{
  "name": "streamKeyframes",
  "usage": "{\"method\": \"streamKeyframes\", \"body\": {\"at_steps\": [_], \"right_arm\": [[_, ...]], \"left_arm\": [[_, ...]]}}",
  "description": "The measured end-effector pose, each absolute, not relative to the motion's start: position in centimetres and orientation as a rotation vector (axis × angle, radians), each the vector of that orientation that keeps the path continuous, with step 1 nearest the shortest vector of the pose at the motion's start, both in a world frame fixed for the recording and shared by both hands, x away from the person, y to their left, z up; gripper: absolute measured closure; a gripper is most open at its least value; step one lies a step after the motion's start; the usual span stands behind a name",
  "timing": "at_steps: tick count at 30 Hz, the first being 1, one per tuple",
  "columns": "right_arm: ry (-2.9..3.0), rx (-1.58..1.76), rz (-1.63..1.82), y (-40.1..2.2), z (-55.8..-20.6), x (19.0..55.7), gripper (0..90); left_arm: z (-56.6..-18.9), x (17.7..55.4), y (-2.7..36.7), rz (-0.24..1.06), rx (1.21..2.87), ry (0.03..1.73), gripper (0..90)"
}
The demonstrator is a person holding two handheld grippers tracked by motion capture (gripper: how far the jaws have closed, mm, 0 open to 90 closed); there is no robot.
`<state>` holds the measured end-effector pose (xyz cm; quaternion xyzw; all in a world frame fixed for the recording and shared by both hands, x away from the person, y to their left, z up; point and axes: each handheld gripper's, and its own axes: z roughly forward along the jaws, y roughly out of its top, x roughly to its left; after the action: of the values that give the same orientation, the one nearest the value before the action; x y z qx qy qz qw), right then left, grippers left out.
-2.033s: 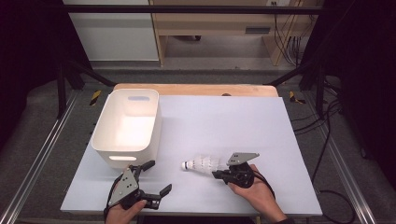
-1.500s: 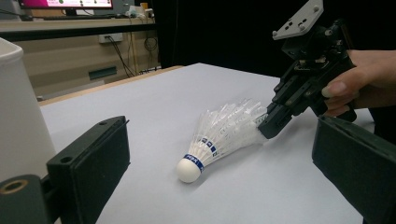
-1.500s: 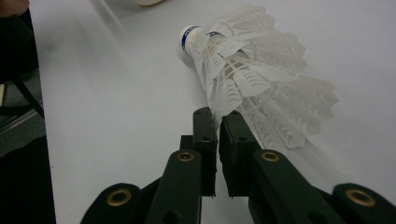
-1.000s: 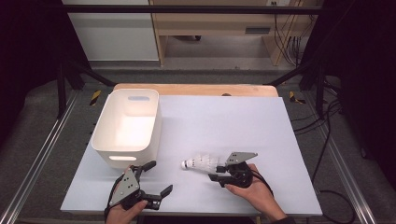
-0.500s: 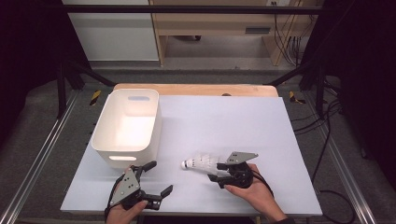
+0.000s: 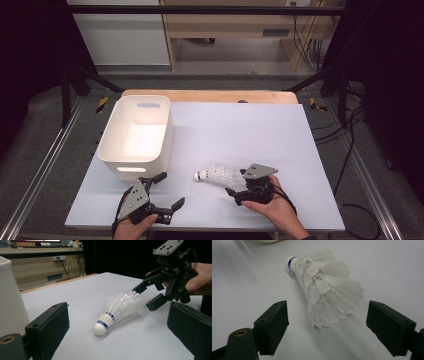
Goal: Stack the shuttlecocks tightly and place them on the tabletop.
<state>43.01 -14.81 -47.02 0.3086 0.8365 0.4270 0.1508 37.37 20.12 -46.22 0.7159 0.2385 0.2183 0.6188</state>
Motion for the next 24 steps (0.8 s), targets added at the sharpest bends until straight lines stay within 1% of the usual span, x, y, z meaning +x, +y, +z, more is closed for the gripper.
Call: {"method": "streamKeyframes", "body": {"at_steps": [8,13,18,24], "right_arm": [[2.35,0.901,1.219,-16.0,-46.7,42.8,12.1],[2.307,0.898,1.24,-17.4,-46.2,42.3,7.7],[2.25,0.925,1.244,-18.8,-46.1,42.1,7.1],[2.069,1.015,1.326,-21.8,-45.6,42.0,7.9]], "left_arm": [[-46.3,37.4,20.1,0.502,1.646,0.557,3.7],[-46.2,37.3,20.4,0.49,1.636,0.569,3.1],[-46.2,37.3,20.4,0.49,1.631,0.575,3.1],[-46.2,37.2,20.1,0.487,1.636,0.568,3.0]]}}
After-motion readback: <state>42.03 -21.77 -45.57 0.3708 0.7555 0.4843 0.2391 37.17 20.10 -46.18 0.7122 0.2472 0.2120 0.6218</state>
